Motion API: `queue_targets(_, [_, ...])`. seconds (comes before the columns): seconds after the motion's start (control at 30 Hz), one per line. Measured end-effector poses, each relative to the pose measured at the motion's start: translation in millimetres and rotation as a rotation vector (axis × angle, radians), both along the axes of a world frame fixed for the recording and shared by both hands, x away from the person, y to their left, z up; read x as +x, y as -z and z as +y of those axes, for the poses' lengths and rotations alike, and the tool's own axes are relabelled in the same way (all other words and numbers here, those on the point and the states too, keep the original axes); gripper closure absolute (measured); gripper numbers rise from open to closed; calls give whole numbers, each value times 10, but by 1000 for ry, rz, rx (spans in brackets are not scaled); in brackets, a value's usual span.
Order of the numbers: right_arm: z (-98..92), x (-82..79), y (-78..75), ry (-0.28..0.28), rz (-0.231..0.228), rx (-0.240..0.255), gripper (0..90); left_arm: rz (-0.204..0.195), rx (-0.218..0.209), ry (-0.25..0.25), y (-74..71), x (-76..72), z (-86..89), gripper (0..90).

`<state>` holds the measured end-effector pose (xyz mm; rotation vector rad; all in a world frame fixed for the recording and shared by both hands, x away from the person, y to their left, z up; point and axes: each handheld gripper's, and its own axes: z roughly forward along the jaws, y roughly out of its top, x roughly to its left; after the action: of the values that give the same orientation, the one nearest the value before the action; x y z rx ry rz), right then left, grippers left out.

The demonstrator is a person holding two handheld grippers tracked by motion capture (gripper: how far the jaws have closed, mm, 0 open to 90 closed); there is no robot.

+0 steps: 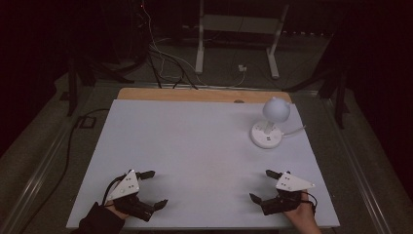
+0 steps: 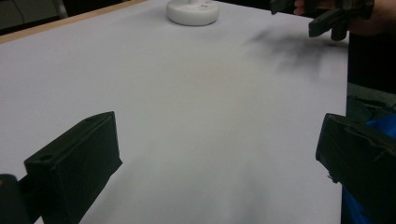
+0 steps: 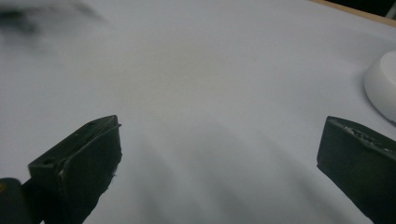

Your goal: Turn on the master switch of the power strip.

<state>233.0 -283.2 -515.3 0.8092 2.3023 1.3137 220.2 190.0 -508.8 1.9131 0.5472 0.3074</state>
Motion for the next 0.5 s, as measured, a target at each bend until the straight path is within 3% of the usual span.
queue_targets(0.2, [15,-26,-25,-12,-4,5,0,-8,3,-2,-9,-7,2,2])
queue_targets(0.5, [66,-58,-49,-46,38,10,0,-8,-3,-7,-15,-7,5,2])
